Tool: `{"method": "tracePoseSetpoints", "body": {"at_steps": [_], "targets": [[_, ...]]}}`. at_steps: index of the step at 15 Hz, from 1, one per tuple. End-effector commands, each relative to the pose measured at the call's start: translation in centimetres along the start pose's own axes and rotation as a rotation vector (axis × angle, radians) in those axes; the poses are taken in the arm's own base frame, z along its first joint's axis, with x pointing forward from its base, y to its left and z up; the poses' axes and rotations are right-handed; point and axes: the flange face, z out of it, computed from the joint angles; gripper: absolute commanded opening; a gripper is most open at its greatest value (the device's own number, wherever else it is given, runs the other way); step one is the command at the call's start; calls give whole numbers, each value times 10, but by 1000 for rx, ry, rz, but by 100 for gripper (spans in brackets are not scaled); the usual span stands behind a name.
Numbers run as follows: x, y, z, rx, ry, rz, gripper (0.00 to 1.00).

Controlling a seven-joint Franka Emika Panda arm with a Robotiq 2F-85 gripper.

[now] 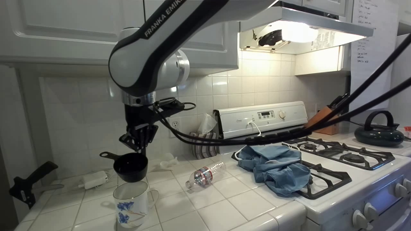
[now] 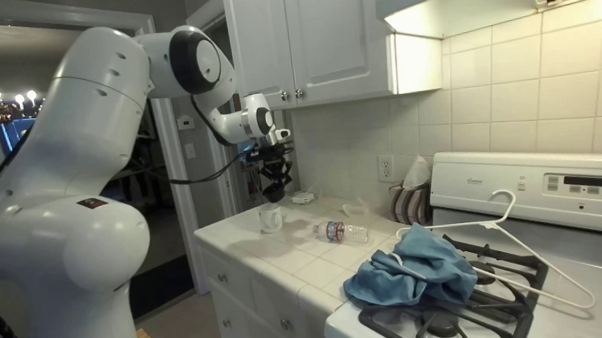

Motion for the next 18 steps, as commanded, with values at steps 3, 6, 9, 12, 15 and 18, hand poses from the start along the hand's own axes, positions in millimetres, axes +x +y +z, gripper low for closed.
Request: {"method": "tracePoseSetpoints", "body": {"at_steps": [3, 6, 9, 12, 15, 18], "targets": [[3, -6, -3, -58, 25, -29, 1], [4, -9, -3, -75, 29, -47, 1], [3, -13, -4, -91, 32, -65, 1], [2, -18, -5, -105, 39, -88, 1], [1, -23, -7, -103, 41, -103, 1], [4, -21, -2, -80, 23, -100, 2]]}}
